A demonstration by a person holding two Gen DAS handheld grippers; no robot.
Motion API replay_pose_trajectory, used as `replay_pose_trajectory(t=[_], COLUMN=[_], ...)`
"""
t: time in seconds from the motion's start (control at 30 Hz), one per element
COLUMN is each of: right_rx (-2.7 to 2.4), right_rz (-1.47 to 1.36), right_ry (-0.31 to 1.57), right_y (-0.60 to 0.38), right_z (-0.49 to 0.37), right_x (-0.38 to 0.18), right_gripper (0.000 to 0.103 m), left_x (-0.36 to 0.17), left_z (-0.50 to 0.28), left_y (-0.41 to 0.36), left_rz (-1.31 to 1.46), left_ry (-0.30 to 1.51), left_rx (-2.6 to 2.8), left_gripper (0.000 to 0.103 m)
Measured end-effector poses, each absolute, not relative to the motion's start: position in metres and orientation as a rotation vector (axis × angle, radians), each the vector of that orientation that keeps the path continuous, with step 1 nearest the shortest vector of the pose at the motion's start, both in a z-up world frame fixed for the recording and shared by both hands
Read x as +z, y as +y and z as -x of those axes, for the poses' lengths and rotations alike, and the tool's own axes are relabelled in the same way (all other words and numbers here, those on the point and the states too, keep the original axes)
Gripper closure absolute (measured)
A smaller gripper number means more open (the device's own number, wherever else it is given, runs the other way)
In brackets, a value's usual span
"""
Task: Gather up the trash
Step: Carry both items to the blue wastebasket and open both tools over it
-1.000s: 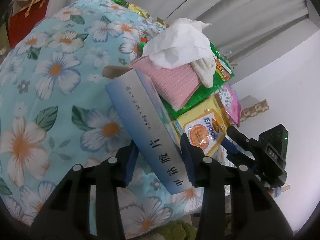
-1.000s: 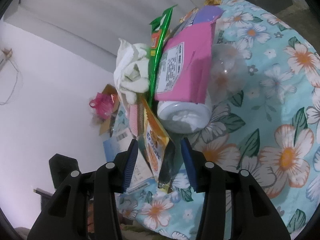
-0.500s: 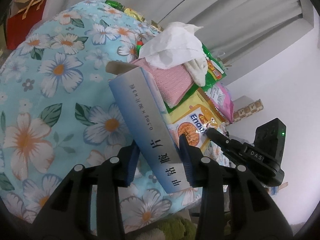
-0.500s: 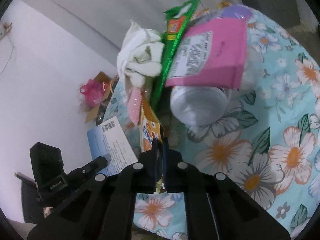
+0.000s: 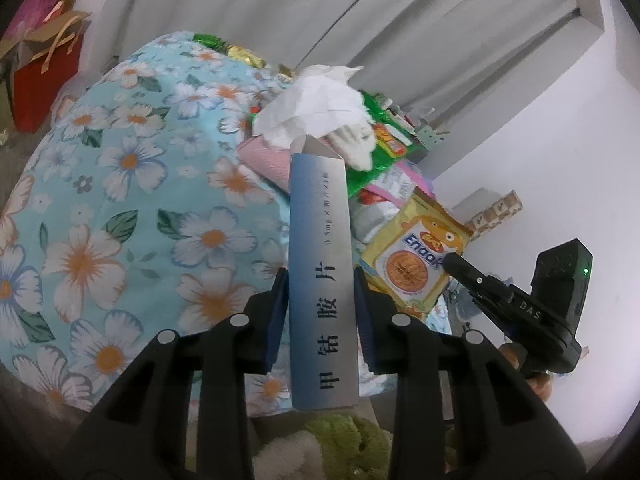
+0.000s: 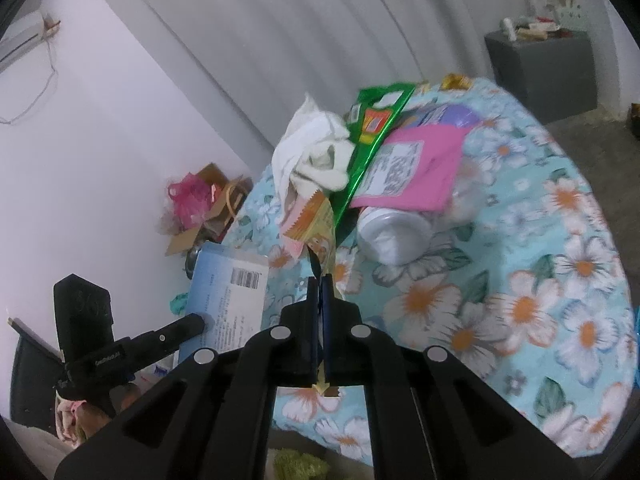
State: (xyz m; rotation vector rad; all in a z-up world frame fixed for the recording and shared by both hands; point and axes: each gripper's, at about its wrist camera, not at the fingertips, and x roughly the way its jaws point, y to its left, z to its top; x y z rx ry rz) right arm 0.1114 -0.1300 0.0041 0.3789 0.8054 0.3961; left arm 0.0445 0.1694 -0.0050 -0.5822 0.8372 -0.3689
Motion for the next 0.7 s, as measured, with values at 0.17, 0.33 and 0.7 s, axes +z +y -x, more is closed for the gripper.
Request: replay_pose_trajectory(t=[0.17, 0.33, 0.7], right_rx=[0.353, 0.24, -0.294], right_rz=[-0.388, -0.423, -0.607], right_ry=[0.731, 0.637, 0.514], right_y=[-0.137, -0.19, -0.387], right_z=[-0.088, -0.057, 0.023], right_x=[0.022, 0.042, 0.03], right_gripper=[0.101, 0.101, 0.101], left_x=[0.018, 0.044, 0.052], left_z=[-0.044, -0.063, -0.134], left_y=[0.138, 0.072, -0.202], left_rz=[0.514, 0.409, 0.112], left_ry=[0.816, 0.815, 1.025], left_rx=[-0.44, -0.596, -1.035], left_gripper=[0.074, 0.074, 0.074])
